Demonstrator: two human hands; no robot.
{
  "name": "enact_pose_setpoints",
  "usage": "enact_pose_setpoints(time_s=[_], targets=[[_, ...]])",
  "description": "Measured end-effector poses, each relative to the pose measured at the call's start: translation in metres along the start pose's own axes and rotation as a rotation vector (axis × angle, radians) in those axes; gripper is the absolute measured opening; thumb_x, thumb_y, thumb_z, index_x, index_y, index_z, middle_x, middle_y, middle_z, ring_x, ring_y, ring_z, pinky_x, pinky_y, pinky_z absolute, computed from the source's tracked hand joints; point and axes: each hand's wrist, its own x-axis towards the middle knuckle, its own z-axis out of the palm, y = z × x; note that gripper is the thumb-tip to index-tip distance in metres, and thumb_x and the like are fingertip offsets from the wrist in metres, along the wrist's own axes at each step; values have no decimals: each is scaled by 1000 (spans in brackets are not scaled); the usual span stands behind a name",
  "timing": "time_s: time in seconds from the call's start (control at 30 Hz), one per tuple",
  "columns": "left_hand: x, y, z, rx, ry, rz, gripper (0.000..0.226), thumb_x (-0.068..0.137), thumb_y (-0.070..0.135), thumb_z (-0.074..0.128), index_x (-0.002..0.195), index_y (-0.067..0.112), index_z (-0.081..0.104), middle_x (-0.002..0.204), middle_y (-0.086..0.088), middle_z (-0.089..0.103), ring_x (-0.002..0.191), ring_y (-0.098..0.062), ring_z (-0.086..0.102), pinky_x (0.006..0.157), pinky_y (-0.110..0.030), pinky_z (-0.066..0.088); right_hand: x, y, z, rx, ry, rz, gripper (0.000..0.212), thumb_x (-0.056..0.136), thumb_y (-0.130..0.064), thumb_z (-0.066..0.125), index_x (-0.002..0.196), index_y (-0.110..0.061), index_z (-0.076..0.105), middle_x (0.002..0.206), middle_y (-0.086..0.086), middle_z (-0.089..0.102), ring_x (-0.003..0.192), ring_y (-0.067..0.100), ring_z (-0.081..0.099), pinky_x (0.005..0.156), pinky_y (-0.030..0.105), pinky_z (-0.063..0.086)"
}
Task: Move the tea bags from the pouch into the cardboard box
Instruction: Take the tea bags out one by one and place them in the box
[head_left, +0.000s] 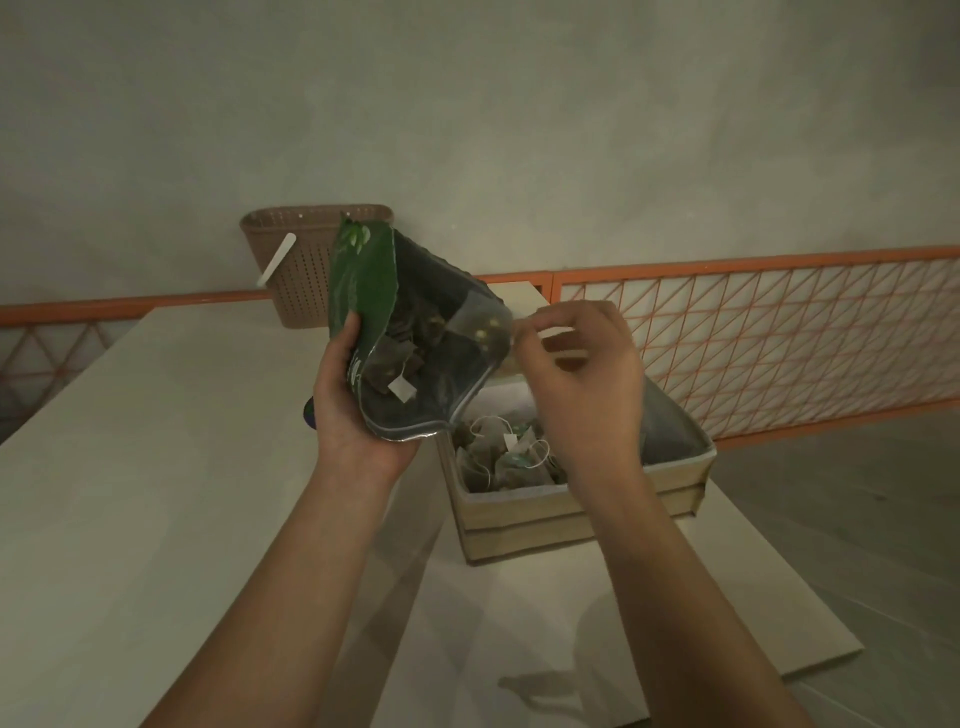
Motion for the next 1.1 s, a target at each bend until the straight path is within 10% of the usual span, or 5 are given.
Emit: enact_pose_setpoints(time_s=[0.2, 0.6, 0.73, 0.87, 1.1], targets=[[6, -4, -5, -15, -52, -44, 61, 97, 47, 55, 151, 21, 48, 153, -9, 49, 139, -35, 48, 110, -53, 44, 15, -6, -33, 211, 71, 155, 8, 93, -20, 64, 89, -12, 62, 85, 3, 71, 73, 24, 70, 64, 42, 60], [9, -8, -2, 19, -77, -60, 64, 94, 48, 58, 151, 21, 48, 153, -10, 50, 138, -36, 49, 114, -53, 39, 35, 40, -76, 133, 94, 258, 16, 95, -16, 61, 103, -2, 59, 95, 12, 70, 70, 26, 72, 61, 36, 61], [11, -12, 1, 12, -86, -74, 65, 94, 48, 59, 151, 21, 47, 154, -11, 48, 139, -36, 48, 115, -54, 38, 40, 58, -83, -96, 127, 162, 9, 92, -15, 65, 98, -9, 64, 91, 1, 68, 78, 17, 68, 63, 14, 53], [14, -14, 0, 8, -99, -87, 68, 92, 46, 64, 152, 22, 45, 157, -10, 44, 141, -35, 46, 114, -54, 39, 33, 74, -88, -386, -128, 172, 5, 92, -17, 65, 96, -17, 69, 88, -7, 65, 75, 1, 59, 58, 0, 41], [14, -15, -2, 19, -107, -95, 67, 92, 47, 63, 152, 23, 45, 158, -9, 43, 142, -36, 44, 115, -54, 38, 28, 72, -84, -637, -523, 228, 23, 99, -27, 53, 82, -20, 68, 64, -5, 58, 57, 13, 52, 53, 25, 36]])
